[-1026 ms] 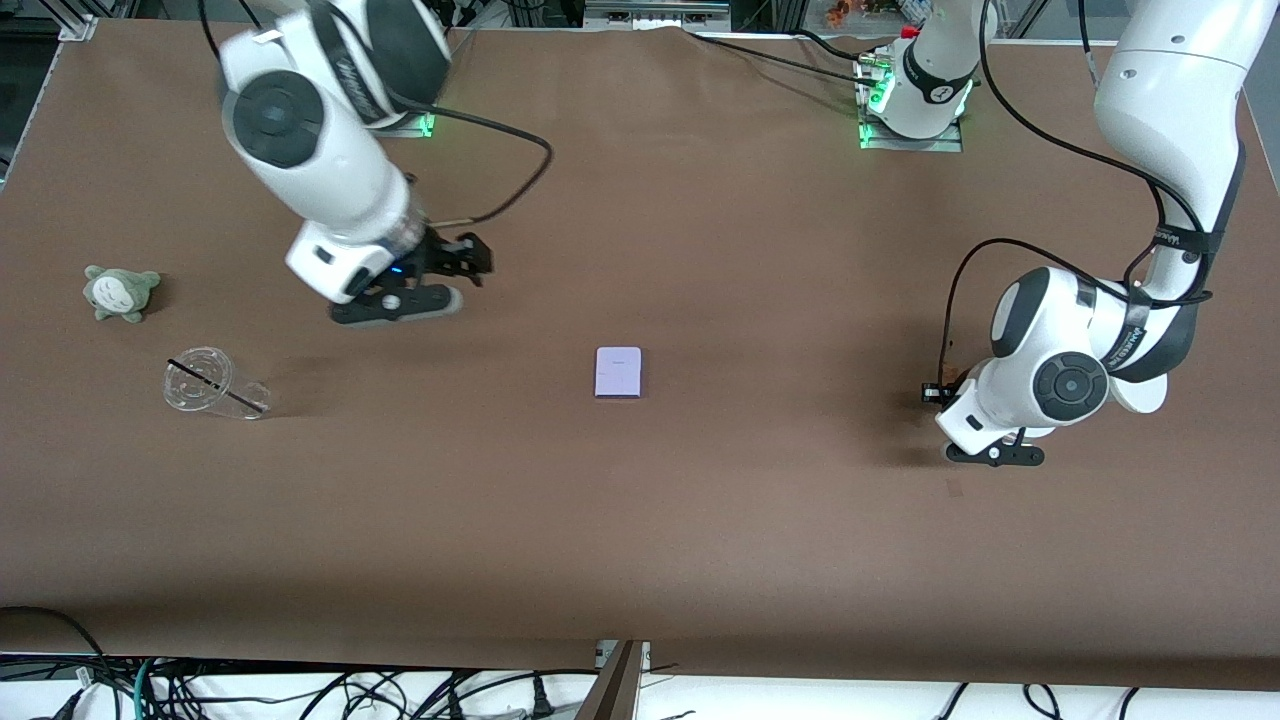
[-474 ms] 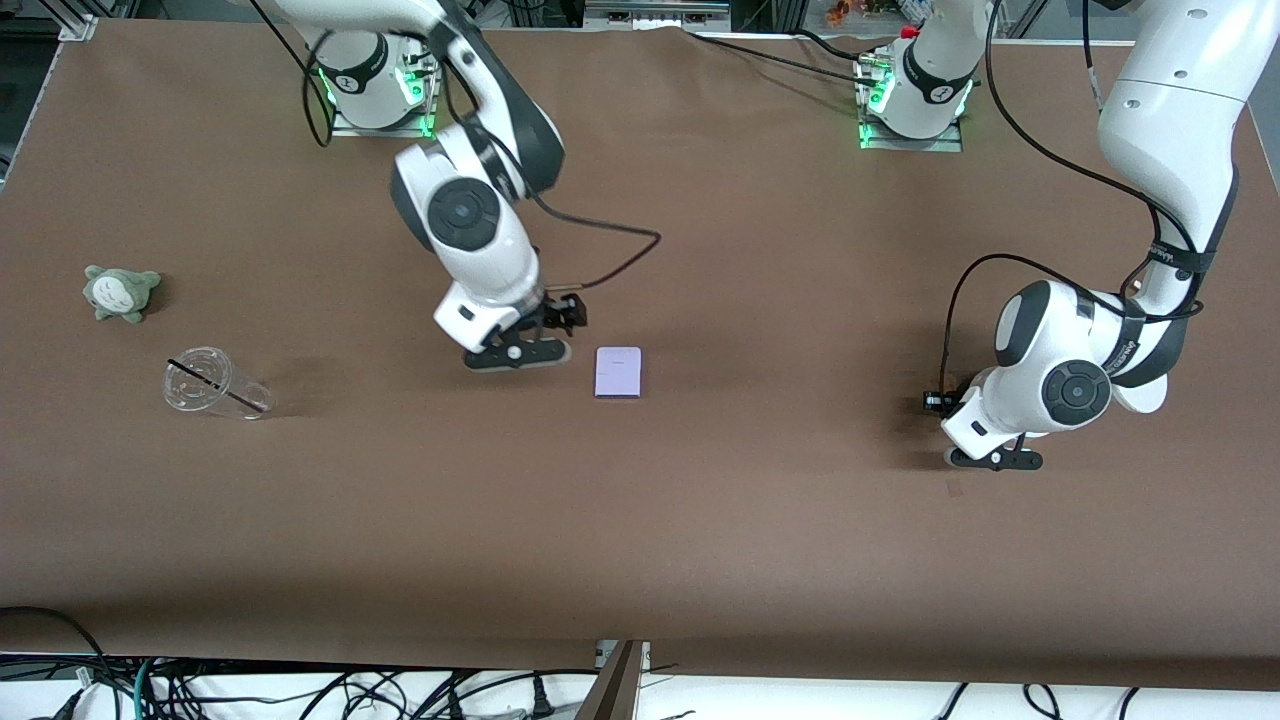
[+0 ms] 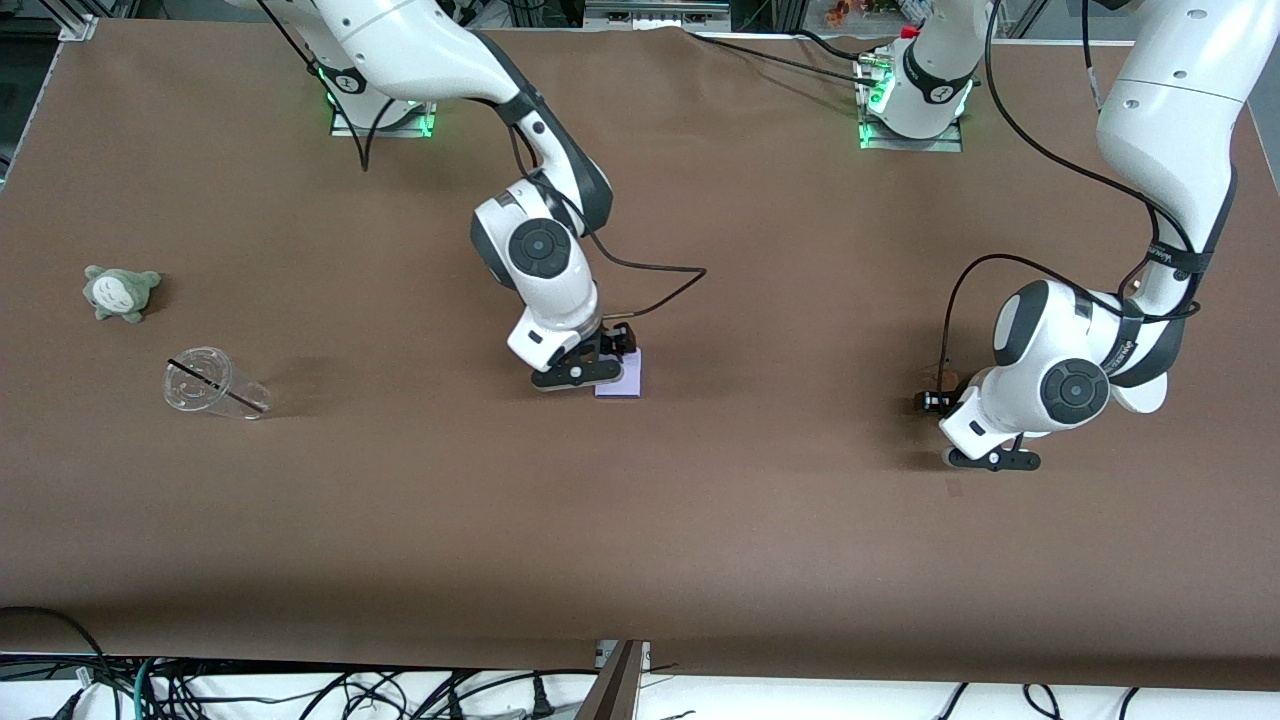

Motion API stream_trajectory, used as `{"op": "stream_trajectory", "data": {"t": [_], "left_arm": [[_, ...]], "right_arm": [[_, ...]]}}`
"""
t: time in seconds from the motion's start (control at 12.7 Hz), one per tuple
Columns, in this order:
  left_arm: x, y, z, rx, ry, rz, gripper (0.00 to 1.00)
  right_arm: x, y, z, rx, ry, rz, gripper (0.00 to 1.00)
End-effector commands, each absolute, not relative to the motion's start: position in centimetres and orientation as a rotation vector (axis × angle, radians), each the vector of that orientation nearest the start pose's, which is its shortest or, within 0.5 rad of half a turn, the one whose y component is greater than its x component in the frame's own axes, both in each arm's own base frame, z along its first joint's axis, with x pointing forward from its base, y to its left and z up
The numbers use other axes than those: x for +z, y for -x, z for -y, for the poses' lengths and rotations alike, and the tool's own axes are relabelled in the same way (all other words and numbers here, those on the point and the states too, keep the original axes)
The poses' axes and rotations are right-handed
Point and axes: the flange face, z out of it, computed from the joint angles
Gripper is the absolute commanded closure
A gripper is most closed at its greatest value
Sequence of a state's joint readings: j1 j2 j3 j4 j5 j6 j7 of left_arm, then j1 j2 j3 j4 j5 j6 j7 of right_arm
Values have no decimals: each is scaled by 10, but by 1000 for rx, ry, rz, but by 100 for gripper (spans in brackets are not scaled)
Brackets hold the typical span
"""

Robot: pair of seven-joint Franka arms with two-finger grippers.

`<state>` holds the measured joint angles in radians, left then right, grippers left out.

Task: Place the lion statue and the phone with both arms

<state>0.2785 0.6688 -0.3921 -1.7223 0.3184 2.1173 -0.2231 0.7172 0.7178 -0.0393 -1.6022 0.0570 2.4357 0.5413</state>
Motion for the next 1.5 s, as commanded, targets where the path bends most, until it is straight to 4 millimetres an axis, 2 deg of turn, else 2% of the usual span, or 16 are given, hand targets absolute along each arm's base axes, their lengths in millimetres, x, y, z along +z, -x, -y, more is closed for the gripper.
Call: {"op": "stream_trajectory", "data": {"t": [0.0, 0.24, 0.47, 0.55, 0.63, 0.71, 0.79, 0.95, 1.03, 1.18, 1.34, 1.42], "left_arm": [[243, -647, 38, 298, 3047, -88, 0], [315, -655, 55, 243, 3029, -108, 0], [403, -660, 62, 141, 3016, -93, 0], [431, -661, 62, 93, 3017, -77, 0], [463, -664, 54, 18, 3052, -26, 0], [492, -668, 42, -46, 3093, 37, 0], [514, -667, 38, -67, 3104, 63, 0], [557, -664, 24, -62, 3114, 121, 0], [569, -660, 18, -34, 3114, 137, 0], [571, -651, 18, 54, 3106, 133, 0], [589, -629, 25, 106, 3124, 126, 0], [587, -624, 30, 115, 3121, 94, 0]], "right_arm": [[207, -559, -468, -167, 3035, 140, 0], [185, -558, -474, -215, 3010, 122, 0], [176, -555, -476, -219, 3012, 134, 1], [177, -555, -477, -221, 3012, 138, 23], [176, -555, -476, -219, 3012, 136, 57], [179, -556, -477, -223, 3008, 137, 79], [185, -559, -474, -226, 3008, 138, 88], [217, -565, -467, -211, 3020, 124, 89], [239, -569, -460, -180, 3044, 114, 89], [294, -580, -432, -145, 3089, 72, 90], [352, -590, -392, -86, 3139, 45, 92], [376, -592, -371, -55, 3161, 54, 92]]}}
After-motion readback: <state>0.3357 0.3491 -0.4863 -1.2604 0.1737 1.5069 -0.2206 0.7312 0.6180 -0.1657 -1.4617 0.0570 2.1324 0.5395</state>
